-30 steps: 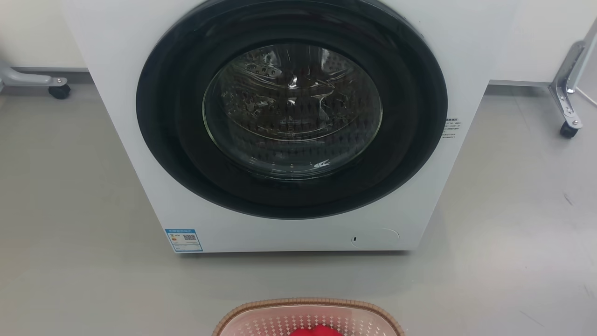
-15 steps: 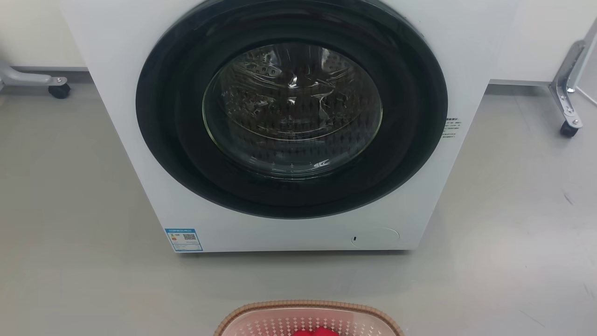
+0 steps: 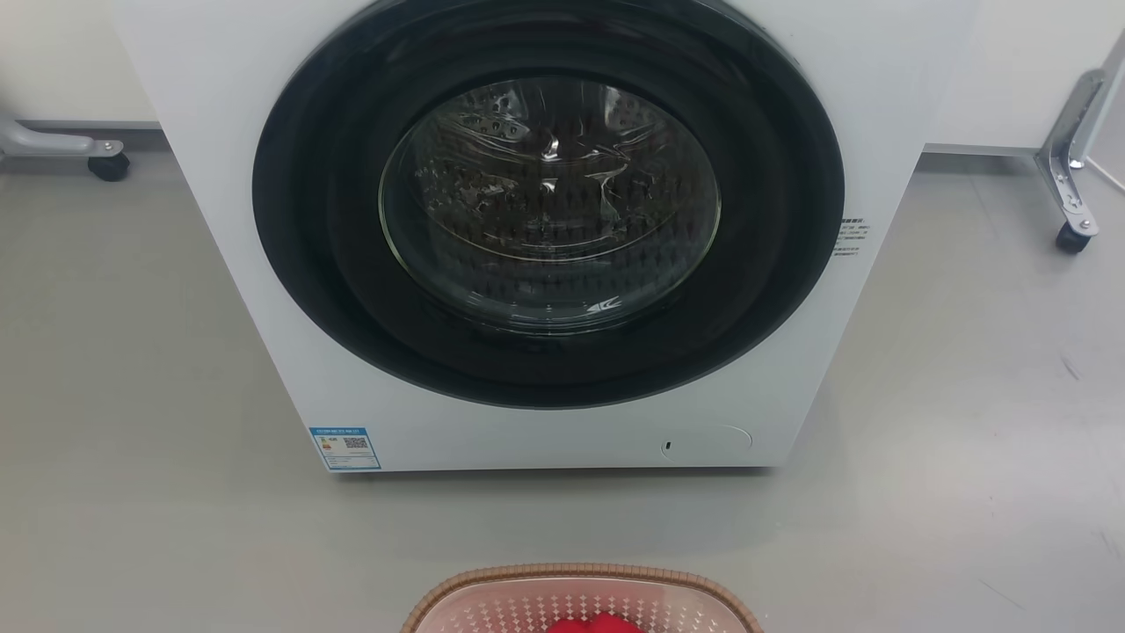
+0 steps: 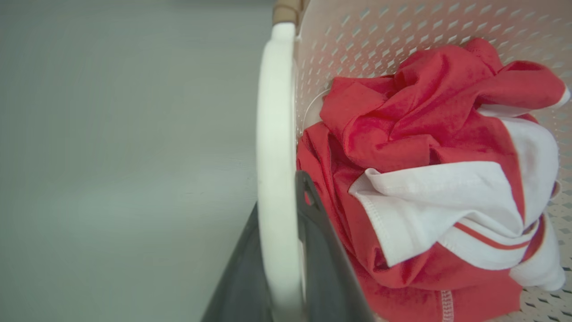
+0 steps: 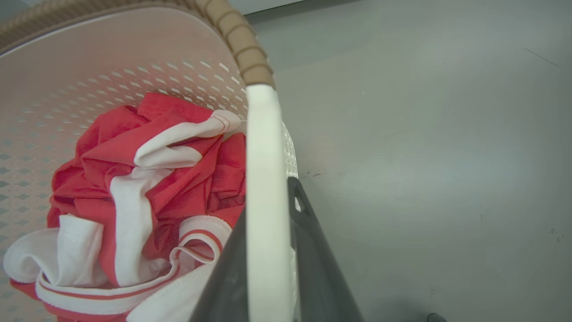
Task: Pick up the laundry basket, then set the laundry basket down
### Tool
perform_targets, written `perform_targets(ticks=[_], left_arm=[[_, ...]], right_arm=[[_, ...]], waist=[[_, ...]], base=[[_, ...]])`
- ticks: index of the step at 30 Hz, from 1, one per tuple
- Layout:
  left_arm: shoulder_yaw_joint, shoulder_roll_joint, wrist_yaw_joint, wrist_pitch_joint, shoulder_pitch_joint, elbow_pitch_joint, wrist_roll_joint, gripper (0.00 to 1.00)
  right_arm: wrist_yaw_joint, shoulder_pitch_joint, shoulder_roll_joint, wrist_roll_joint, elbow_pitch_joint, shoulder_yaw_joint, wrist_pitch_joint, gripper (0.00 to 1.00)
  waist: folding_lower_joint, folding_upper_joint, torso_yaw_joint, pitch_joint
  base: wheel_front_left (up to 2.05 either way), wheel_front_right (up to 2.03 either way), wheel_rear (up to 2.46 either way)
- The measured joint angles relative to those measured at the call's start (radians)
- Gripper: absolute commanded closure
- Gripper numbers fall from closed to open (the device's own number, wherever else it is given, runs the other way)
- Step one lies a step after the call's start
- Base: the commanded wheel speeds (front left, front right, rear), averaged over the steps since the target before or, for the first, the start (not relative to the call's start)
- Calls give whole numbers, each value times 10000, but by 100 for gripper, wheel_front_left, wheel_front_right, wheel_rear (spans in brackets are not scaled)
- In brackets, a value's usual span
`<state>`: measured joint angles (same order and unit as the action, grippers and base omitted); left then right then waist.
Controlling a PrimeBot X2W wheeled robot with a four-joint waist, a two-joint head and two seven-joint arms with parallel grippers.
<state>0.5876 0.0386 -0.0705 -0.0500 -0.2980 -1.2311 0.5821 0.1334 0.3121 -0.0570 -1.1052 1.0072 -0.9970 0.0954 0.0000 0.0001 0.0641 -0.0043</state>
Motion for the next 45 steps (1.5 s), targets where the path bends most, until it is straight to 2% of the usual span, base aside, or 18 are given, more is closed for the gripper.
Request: perform_targets(ticks=[13,21,45], left_arm=[[79,6,10,-4,-9,21,244,100],[31,23,104,-140,-499,236,330,100],[-113,73,531,-817,-3141,717,249,100]], right_arm=[[0,130,-10,-259,58,-267,125,100],[-2,1030,-27,-297,150,-303,318,100],[-2,4288,-138,46,569,-230,966,100]], waist=[[0,0,-58,216],[0,0,-100,767],[3,1,-47,3946]], base=[[0,0,0],[0,0,0],[0,0,0]])
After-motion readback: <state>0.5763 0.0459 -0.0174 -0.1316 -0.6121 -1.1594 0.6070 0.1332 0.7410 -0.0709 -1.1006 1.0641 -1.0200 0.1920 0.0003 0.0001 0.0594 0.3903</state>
